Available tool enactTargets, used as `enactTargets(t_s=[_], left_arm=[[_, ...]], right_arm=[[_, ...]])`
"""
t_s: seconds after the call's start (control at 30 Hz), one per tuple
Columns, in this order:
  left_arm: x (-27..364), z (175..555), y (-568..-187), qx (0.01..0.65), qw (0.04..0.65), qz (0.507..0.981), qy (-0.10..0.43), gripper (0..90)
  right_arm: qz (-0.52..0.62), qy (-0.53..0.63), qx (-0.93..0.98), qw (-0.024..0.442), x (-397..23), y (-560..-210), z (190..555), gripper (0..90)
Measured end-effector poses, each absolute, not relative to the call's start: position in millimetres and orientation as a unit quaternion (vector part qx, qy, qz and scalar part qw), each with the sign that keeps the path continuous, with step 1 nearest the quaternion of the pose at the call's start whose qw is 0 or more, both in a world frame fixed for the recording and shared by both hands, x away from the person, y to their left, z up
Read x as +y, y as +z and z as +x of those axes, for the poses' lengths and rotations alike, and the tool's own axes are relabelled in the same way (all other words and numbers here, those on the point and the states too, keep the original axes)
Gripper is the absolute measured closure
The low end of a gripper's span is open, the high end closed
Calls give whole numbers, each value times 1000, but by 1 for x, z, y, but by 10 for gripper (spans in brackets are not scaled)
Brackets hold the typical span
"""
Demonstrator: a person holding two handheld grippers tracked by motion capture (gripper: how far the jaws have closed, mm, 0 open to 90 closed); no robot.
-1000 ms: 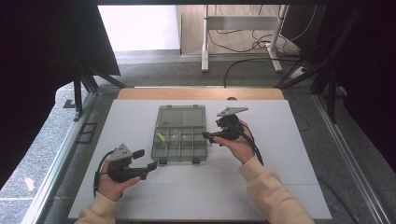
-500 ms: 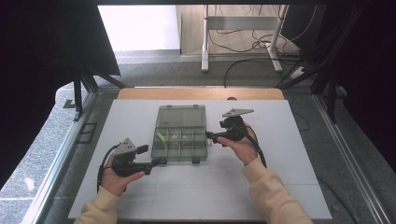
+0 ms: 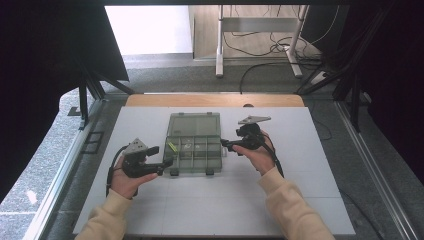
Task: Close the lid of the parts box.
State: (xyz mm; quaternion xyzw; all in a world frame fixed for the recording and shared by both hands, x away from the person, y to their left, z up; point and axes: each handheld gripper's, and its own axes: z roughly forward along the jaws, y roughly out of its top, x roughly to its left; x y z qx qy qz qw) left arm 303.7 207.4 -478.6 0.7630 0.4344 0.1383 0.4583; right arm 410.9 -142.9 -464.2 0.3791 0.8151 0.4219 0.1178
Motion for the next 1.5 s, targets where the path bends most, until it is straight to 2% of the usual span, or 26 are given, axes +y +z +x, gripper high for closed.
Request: enactTargets(t_s=[0.8, 1.5], left_arm=[[209, 354, -466, 457, 461, 753, 111, 235], [220, 389, -477, 484, 446, 746, 100, 229]], right_arm=[[383, 418, 817, 104, -126, -469, 429, 243], [381, 415, 820, 99, -109, -467, 442, 252]])
